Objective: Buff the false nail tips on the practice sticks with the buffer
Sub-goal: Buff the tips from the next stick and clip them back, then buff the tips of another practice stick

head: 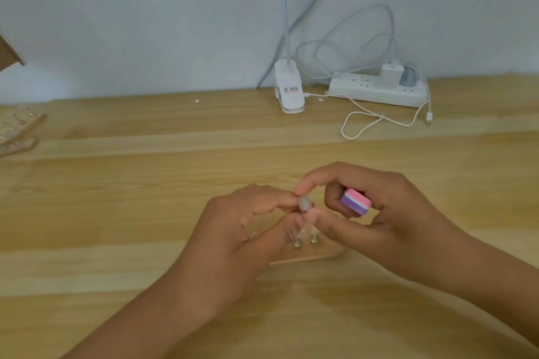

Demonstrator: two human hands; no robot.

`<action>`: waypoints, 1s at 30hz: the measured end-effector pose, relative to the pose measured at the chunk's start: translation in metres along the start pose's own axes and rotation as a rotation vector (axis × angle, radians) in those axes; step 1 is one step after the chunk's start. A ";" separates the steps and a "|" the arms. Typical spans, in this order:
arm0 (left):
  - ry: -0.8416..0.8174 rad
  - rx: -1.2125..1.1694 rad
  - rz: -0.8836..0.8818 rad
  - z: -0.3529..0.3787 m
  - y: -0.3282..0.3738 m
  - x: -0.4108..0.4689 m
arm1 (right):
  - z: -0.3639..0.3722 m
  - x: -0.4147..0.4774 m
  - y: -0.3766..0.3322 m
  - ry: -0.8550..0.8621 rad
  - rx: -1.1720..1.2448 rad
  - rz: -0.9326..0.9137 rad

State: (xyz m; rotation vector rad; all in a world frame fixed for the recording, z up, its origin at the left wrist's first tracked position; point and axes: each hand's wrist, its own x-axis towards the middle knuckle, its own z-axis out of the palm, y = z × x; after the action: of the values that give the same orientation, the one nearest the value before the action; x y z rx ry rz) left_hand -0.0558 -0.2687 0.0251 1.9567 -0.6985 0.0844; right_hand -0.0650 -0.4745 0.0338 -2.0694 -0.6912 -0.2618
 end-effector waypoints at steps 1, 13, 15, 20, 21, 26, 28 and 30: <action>-0.017 0.071 0.016 -0.001 -0.002 0.000 | -0.003 -0.001 0.002 -0.019 0.018 0.021; -0.310 0.504 -0.067 -0.016 -0.032 -0.004 | -0.015 -0.025 0.020 -0.138 -0.215 0.233; -0.317 0.496 -0.060 -0.015 -0.032 -0.003 | -0.017 -0.025 0.018 -0.161 -0.208 0.242; -0.294 0.496 0.008 -0.016 -0.039 0.001 | -0.026 -0.025 0.023 -0.207 -0.214 0.349; -0.290 0.502 0.054 -0.018 -0.040 0.005 | -0.028 -0.023 0.025 -0.206 -0.229 0.352; -0.345 0.545 0.147 -0.023 -0.043 0.021 | -0.027 -0.005 0.034 -0.287 -0.510 0.304; -0.377 0.602 0.177 -0.023 -0.040 0.026 | -0.022 0.003 0.038 -0.375 -0.607 0.224; -0.358 0.585 0.194 -0.024 -0.040 0.028 | -0.025 0.010 0.044 -0.408 -0.579 0.224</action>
State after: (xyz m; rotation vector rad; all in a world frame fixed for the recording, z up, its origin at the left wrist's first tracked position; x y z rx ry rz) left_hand -0.0065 -0.2480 0.0151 2.4867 -1.2016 0.0606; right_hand -0.0300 -0.5103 0.0210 -2.7762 -0.6634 0.1117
